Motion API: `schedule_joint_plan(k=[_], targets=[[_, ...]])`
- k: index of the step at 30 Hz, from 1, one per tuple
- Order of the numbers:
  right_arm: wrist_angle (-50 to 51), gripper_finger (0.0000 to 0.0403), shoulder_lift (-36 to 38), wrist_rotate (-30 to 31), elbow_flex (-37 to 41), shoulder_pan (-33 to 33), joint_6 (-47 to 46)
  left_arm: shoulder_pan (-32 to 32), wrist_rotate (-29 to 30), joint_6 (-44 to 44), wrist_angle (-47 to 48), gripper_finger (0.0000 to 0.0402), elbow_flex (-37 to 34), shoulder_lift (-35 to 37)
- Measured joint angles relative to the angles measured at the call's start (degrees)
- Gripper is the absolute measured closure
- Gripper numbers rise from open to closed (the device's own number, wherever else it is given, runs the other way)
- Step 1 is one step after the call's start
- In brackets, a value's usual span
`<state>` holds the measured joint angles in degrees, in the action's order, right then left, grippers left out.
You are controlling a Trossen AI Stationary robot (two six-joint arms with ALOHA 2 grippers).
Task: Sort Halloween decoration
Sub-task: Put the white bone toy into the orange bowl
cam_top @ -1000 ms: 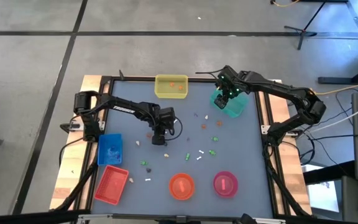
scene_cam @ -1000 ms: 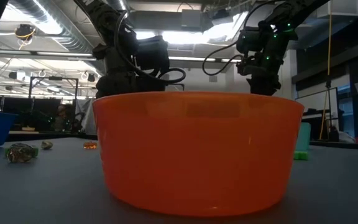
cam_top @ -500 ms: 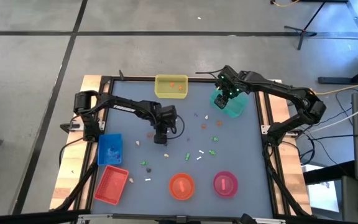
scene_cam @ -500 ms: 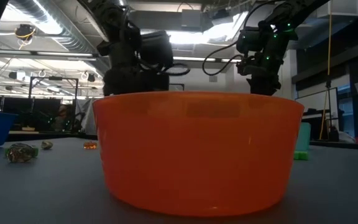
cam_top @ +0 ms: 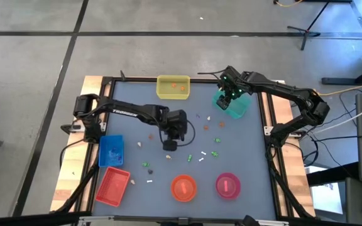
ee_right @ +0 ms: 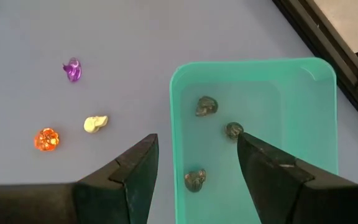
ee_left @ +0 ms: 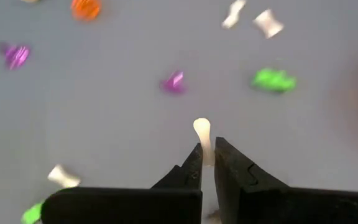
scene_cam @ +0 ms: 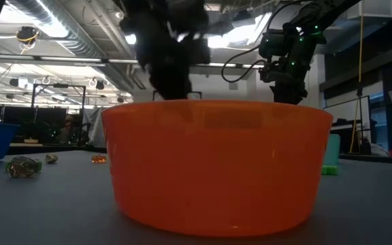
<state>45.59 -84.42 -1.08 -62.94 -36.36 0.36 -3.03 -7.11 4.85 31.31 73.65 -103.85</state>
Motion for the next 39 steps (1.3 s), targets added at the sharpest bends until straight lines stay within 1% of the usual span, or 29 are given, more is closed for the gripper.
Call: schedule_joint_plan(k=[5,13,19,23,26,29,33,39], targets=[[-3.21,0.0185,0.0,0.0,0.0,0.0,0.0,5.51,-0.04,-4.45,-1.54,0.0396,2.66,0.06],[-5.71,0.0185,0.01,0.0,0.0,0.01,-0.1,16.16,0.36,-13.25,-7.03,0.0396,2.71,0.09],[-5.67,0.0185,0.0,0.0,0.0,0.0,-2.49,23.44,3.69,-13.78,-12.25,0.0396,2.71,0.09],[-5.61,0.0185,0.0,-0.02,0.0,0.02,-4.98,27.06,6.74,-13.78,-13.71,0.0396,2.71,0.09],[-5.61,0.0185,0.0,-0.03,0.0,0.01,-6.44,28.95,9.31,-13.51,-14.35,0.0395,2.71,0.09],[-5.59,0.0185,0.0,-1.05,0.0,0.02,-6.62,29.76,11.46,-13.5,-14.36,0.0386,2.71,0.09],[-5.61,0.0185,0.0,-4.56,0.0,0.02,-6.77,29.81,12.95,-13.5,-14.51,0.036,2.71,0.09],[-5.61,0.0185,0.0,-6.7,0.0,0.04,-6.73,29.55,13.16,-14.5,-14.49,0.0316,2.71,0.09]])
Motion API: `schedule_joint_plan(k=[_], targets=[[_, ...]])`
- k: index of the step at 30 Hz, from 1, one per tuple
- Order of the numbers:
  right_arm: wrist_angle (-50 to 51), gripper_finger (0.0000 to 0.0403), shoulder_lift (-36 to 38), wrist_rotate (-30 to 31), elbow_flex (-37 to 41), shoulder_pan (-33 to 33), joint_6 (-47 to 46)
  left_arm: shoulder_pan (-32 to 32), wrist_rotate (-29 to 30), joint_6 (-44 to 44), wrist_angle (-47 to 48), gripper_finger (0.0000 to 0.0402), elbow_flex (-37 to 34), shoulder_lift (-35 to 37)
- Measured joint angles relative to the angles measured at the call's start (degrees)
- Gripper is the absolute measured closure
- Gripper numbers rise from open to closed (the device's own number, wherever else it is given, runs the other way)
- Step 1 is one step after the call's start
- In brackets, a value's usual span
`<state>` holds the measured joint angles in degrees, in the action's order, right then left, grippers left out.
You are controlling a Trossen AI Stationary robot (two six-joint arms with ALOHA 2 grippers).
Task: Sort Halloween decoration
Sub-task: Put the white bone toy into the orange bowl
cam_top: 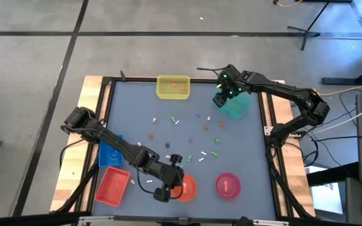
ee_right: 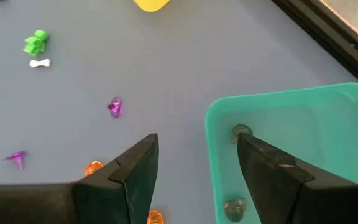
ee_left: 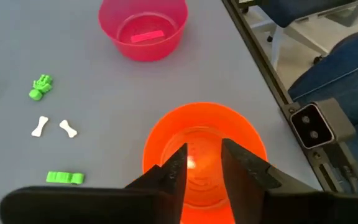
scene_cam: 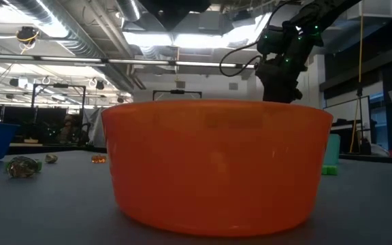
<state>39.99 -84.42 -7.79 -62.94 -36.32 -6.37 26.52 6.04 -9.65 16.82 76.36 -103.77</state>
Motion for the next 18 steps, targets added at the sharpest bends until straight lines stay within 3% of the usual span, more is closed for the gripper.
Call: schedule_joint_plan(k=[6,11,14,18], targets=[[0.28,0.0185,0.0,-5.43,0.0,0.97,2.36,-0.06,5.07,-1.23,0.16,0.0291,0.0,-0.02],[0.44,0.0185,0.0,-6.86,0.0,5.51,8.08,-1.44,13.73,-11.13,0.76,0.0289,0.0,-0.02],[0.48,0.0185,0.0,-5.72,0.0,9.11,8.42,-2.76,13.51,-17.54,3.46,0.0289,0.0,0.0],[0.48,0.0185,0.0,-2.42,0.0,13.97,8.43,-4.53,7.83,-22.07,11.8,0.0289,0.02,0.35]])
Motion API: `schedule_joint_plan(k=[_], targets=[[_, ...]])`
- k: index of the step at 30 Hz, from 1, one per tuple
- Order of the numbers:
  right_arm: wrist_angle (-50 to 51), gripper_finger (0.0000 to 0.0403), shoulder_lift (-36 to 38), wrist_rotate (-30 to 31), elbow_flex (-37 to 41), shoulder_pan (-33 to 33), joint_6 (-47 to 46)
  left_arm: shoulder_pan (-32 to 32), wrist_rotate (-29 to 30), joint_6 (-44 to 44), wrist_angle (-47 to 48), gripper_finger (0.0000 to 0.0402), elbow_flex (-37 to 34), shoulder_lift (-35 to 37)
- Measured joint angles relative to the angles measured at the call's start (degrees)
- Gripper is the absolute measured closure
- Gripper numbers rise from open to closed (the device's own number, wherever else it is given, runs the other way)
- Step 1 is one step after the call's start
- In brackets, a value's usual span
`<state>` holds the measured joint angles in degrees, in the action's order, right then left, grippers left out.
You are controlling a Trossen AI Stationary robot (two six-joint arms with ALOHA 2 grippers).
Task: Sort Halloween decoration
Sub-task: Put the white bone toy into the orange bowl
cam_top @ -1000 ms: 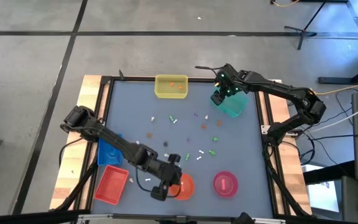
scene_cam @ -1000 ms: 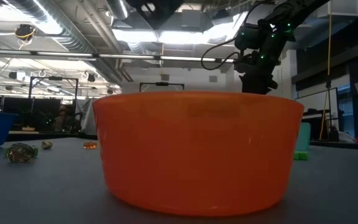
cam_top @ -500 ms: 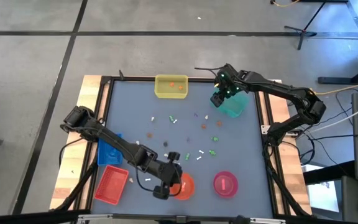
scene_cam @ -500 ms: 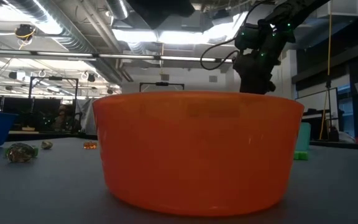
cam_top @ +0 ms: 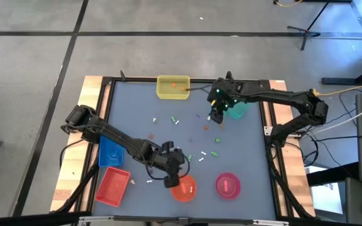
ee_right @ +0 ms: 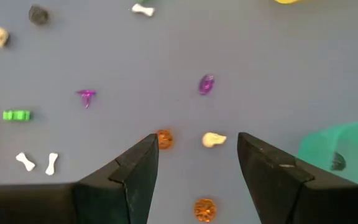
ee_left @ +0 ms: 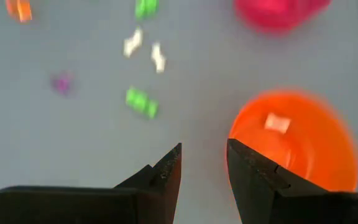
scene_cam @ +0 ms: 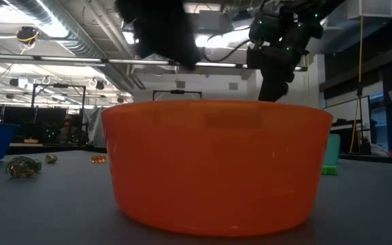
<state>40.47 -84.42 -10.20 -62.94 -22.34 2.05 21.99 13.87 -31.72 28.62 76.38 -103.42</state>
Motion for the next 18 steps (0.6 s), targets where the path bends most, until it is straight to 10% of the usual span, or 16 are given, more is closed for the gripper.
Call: schedule_joint_plan(k=[11,18], targets=[[-6.94,0.0185,0.0,7.34,0.0,9.98,-0.23,-3.39,-22.02,-1.8,15.68,0.0289,0.0,0.02],[-20.34,0.0185,0.0,7.7,0.0,13.69,-0.11,3.04,-21.34,0.36,15.74,0.0289,0.0,0.02]])
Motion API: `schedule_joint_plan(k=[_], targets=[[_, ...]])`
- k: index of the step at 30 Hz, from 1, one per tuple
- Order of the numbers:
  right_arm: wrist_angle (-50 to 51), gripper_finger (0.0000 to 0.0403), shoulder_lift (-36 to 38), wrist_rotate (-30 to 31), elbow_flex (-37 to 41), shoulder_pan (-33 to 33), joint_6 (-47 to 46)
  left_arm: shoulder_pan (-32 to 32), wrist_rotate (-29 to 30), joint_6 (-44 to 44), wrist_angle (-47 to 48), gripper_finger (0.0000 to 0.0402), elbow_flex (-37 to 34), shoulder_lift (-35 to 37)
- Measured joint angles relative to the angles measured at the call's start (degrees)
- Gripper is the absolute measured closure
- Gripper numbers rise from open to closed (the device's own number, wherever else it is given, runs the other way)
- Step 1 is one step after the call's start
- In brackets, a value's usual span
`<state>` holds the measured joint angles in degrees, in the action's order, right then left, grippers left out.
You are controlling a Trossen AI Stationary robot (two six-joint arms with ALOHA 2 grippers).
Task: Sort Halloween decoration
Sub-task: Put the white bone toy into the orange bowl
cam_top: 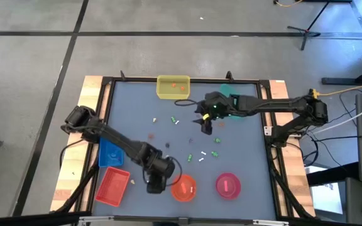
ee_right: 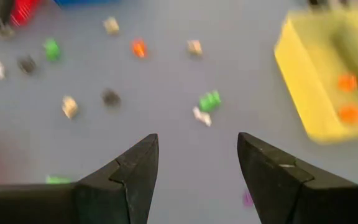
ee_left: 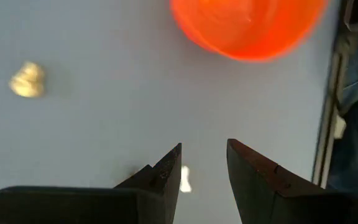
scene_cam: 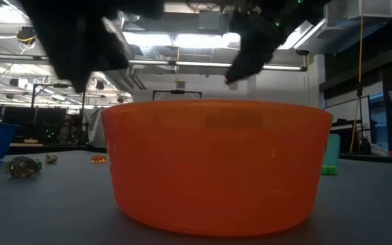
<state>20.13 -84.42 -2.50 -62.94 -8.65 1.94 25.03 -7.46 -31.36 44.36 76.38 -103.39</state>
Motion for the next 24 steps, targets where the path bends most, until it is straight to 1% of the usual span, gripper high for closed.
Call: schedule_joint_plan(k=[2,5,11,15,18,24], targets=[[-3.57,0.0185,0.0,-0.49,0.0,0.75,-0.22,1.9,1.78,-1.1,0.01,0.0289,0.0,0.0],[-5.83,0.0185,0.0,-0.94,0.0,2.33,-1.57,3.39,5.21,-5.14,0.51,0.0289,0.0,0.0],[-6.56,0.0185,0.0,-1.03,0.0,6.54,-1.96,7.37,6.09,-8.66,1.74,0.0289,0.01,-1.35],[-6.56,0.0185,0.0,-1.03,0.0,9.72,-1.75,9.35,9.68,-9.29,2.74,0.0289,0.0,-2.01],[-6.56,0.0185,0.0,-1.09,0.0,12.26,-1.71,10.21,12.31,-10.53,3.24,0.0289,0.0,-2.54],[-6.57,0.0185,0.0,-1.05,0.0,17.43,-1.69,10.35,13.34,-13.05,3.0,0.0289,-2.82,-2.43]])
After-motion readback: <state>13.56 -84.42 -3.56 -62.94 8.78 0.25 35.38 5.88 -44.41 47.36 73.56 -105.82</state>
